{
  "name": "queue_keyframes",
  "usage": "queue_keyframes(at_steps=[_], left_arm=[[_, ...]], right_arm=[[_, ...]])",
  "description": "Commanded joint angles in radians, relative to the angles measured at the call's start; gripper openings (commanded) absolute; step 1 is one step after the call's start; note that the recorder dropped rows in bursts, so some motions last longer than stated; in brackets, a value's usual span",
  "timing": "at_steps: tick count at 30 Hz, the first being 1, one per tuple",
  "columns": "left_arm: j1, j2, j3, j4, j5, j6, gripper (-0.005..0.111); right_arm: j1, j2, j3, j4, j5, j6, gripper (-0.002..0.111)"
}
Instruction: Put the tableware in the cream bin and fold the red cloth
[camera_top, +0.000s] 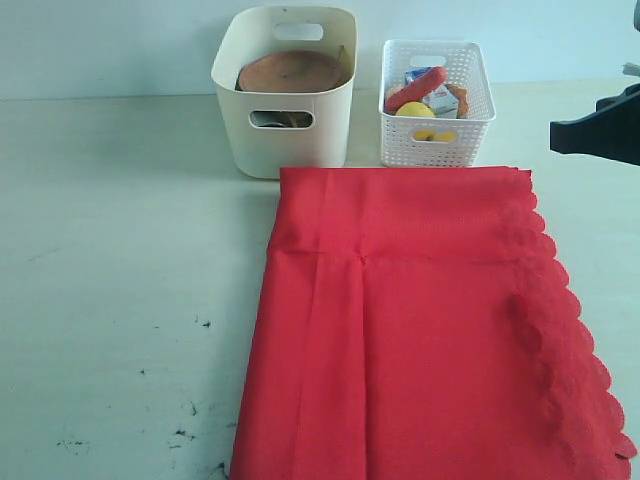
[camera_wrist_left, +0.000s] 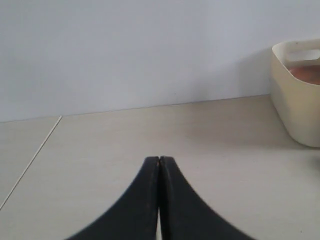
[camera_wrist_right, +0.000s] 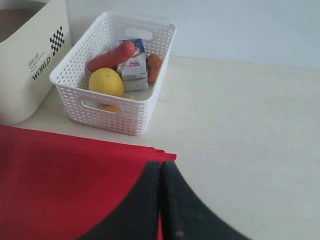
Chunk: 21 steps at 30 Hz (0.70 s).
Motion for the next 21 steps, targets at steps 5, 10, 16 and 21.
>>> queue_keyframes(at_steps=[5,10,16,21], left_arm=[[-0.063,-0.114,0.221,-0.017,-0.381,-0.011,0.001],[-0.057,-0.229,0.306,-0.055,-0.502,-0.026,0.001],[-0.022,-0.315,0.306,-0.024,-0.352,-0.014,0.001],[0.030,-0.315,0.306,0.015,-0.251,-0.086,0.001]], right_arm=[[0.001,0.000,-0.003,-0.005,-0.001,0.001,0.000],[0.001,0.000,-0.003,-0.005,-0.001,0.001,0.000],[0.001,0.000,-0.003,-0.005,-0.001,0.001,0.000],[0.001,0.000,-0.003,-0.005,-0.001,0.001,0.000]])
